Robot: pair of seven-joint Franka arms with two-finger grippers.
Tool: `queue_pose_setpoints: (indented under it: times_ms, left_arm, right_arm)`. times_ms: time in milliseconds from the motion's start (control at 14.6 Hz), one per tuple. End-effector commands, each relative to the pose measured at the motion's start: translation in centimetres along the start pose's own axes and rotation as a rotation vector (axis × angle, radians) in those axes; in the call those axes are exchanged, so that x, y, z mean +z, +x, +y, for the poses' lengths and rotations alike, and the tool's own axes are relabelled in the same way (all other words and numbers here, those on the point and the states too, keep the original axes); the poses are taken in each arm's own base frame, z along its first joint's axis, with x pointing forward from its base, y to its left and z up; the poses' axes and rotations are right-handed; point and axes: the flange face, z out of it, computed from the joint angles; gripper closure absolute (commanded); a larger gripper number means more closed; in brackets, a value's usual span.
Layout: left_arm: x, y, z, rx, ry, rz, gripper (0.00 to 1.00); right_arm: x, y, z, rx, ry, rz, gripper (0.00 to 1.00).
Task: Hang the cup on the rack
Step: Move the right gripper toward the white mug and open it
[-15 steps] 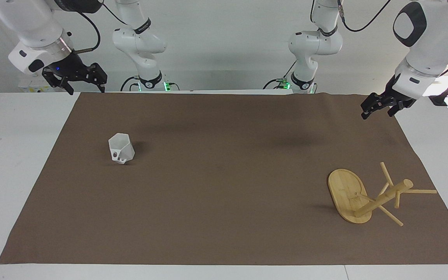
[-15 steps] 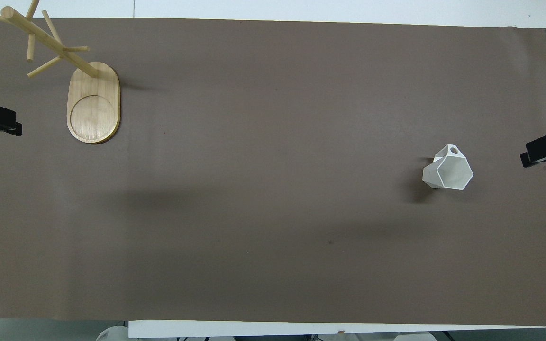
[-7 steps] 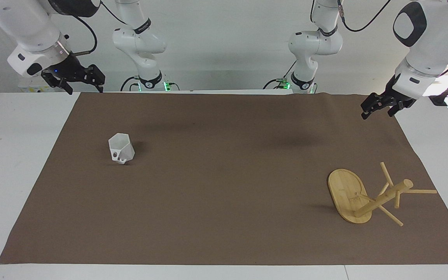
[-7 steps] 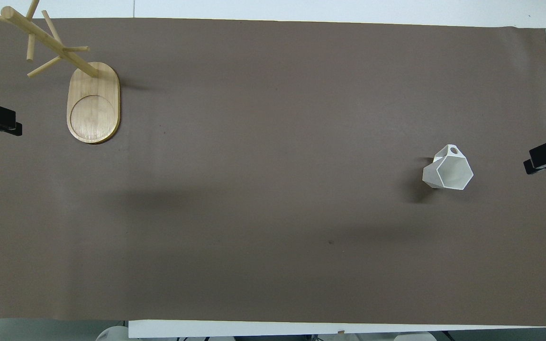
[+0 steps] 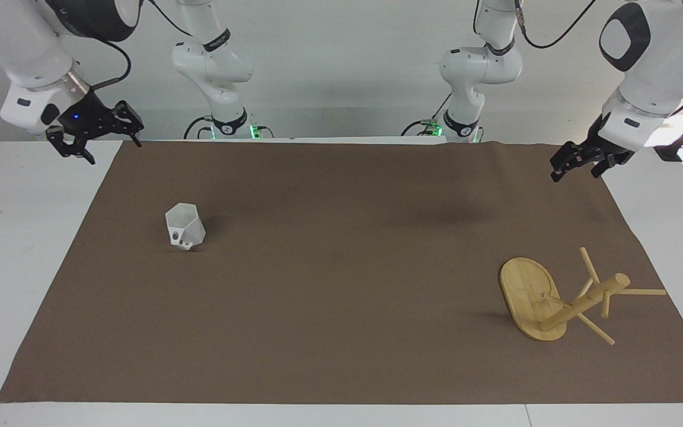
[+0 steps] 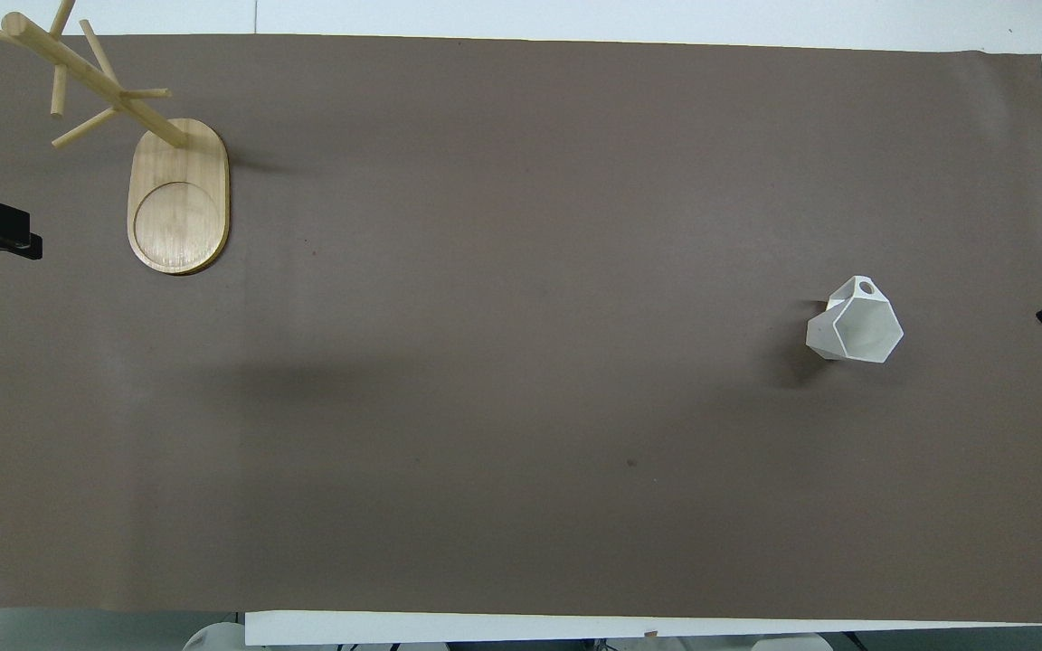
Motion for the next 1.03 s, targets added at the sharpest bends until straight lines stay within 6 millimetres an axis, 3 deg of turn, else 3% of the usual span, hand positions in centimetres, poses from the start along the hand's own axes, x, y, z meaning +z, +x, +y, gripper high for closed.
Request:
queue_pose_setpoints:
  times_ms: [0,137,343,549,686,891,960]
  left_arm:
    - [-0.2,-0.5,-0.4,0.008,0.018,0.002,0.0]
    - [-0.2,-0.5,-0.4,0.008,0.018,0.002,0.0]
    - [-0.2,-0.5,-0.4,0.008,0.018,0.002,0.0]
    - [-0.2,-0.5,-0.4,0.008,0.018,0.002,0.0]
    - [-0.2,-0.5,-0.4,0.008,0.018,0.002,0.0]
    - [-0.2,-0.5,-0.4,0.008,0.018,0.002,0.0]
    - [-0.2,-0.5,-0.4,0.008,0.018,0.002,0.0]
  right_arm:
    - [4.7,-2.3,7.1,-0.251,0.109,0.152,0.0]
    - [8.3,-3.6,10.5,-0.339,0.187,0.258,0.0]
    - [13.1,-4.1,13.3,-0.412,0.284,0.401,0.0]
    - [20.2,-5.9,15.2,-0.546,0.4,0.636,0.0]
    - [24.6,-7.8,14.8,-0.621,0.449,0.804,0.0]
    - [32.0,-8.5,13.8,-0.733,0.465,1.034,0.0]
    - [33.0,-8.5,13.5,-0.78,0.451,1.064,0.0]
